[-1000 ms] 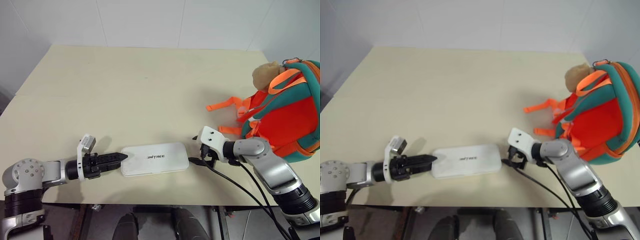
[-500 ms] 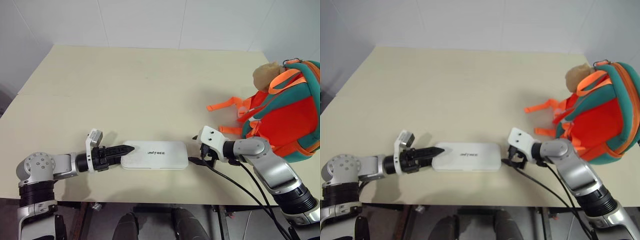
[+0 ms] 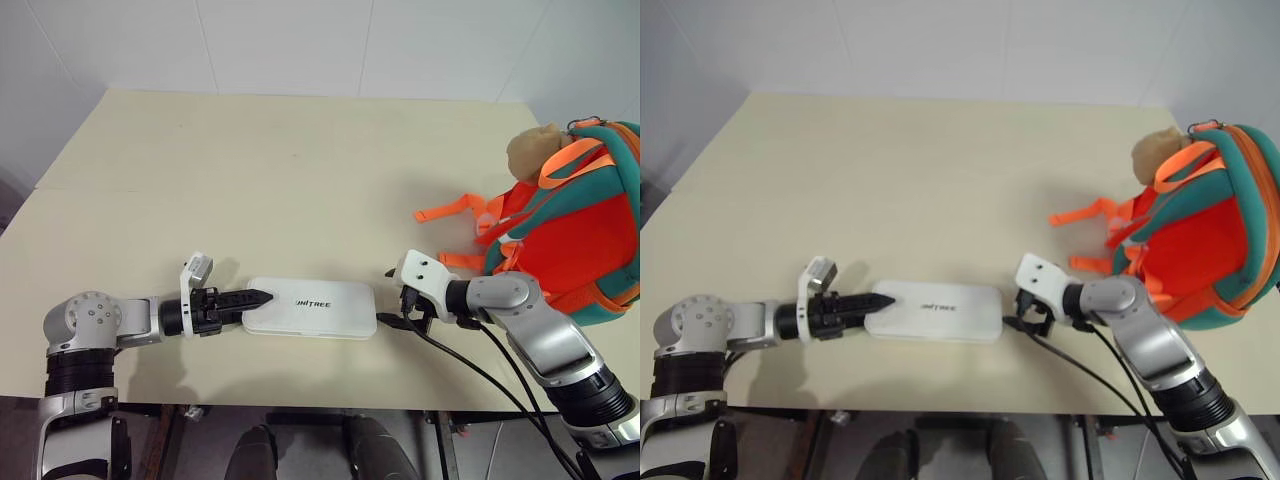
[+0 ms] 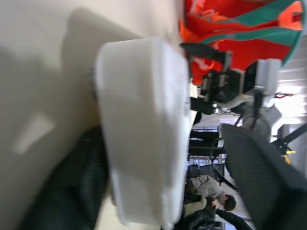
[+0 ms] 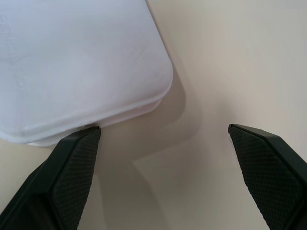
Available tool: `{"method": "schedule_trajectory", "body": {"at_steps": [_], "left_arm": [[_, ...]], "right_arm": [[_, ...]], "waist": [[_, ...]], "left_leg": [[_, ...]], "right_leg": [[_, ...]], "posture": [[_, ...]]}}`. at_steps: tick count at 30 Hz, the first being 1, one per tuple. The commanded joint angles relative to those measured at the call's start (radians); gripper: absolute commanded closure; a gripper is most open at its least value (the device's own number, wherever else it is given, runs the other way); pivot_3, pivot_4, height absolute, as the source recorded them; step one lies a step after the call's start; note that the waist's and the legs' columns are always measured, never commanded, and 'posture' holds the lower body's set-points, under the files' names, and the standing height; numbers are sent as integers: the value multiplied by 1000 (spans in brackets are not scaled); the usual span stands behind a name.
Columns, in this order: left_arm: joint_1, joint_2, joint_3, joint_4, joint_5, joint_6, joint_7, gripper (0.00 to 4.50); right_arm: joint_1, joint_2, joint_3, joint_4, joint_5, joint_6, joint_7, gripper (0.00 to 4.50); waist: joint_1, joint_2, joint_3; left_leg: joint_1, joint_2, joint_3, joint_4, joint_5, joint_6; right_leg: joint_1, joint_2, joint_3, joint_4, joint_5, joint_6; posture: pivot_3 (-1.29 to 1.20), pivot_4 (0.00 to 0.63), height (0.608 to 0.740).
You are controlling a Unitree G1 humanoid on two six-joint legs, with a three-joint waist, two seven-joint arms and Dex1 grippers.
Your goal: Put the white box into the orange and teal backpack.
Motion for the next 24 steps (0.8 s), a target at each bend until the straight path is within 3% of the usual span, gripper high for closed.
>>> {"method": "schedule_trajectory", "body": {"at_steps": [1,3,5,12,16,24], "left_arm": [[-12,-4,-18,12,19,-8,-15,2241],[-19,-5,-25,22,30,-14,-21,2838],[-27,-5,-29,26,38,-15,-27,3124],[-70,-14,31,69,50,-25,-5,3144],[-103,-6,153,99,35,-48,37,3146],[-114,-69,311,-70,-23,-158,155,3147]], "right_arm": [[-12,0,-6,-10,-3,-10,2,0],[-11,-1,-6,-11,-3,-10,3,0],[-11,-1,-8,-12,-4,-9,4,0],[-10,2,-11,-14,-8,-10,3,0],[-13,17,-42,-12,-8,-25,-28,0],[2,73,-120,-19,-6,-24,-133,0]], "waist": [[0,0,0],[2,0,0],[4,-1,0],[4,-1,0],[2,-1,0],[7,-2,0]], "left_leg": [[0,0,0,0,0,0],[0,0,0,-1,0,0],[0,0,0,-1,-1,-1],[0,0,0,0,-1,-1],[0,0,0,-1,-1,-1],[-2,1,0,-1,-1,-1]], "right_leg": [[0,0,0,0,0,0],[-1,0,0,0,0,0],[0,0,-1,0,0,0],[0,0,-1,-1,0,0],[-1,0,-1,-1,0,0],[-2,0,-1,-1,0,0]], "posture": [[0,150,740],[0,150,740],[0,150,740],[0,150,740],[0,150,740],[0,150,740]]}}
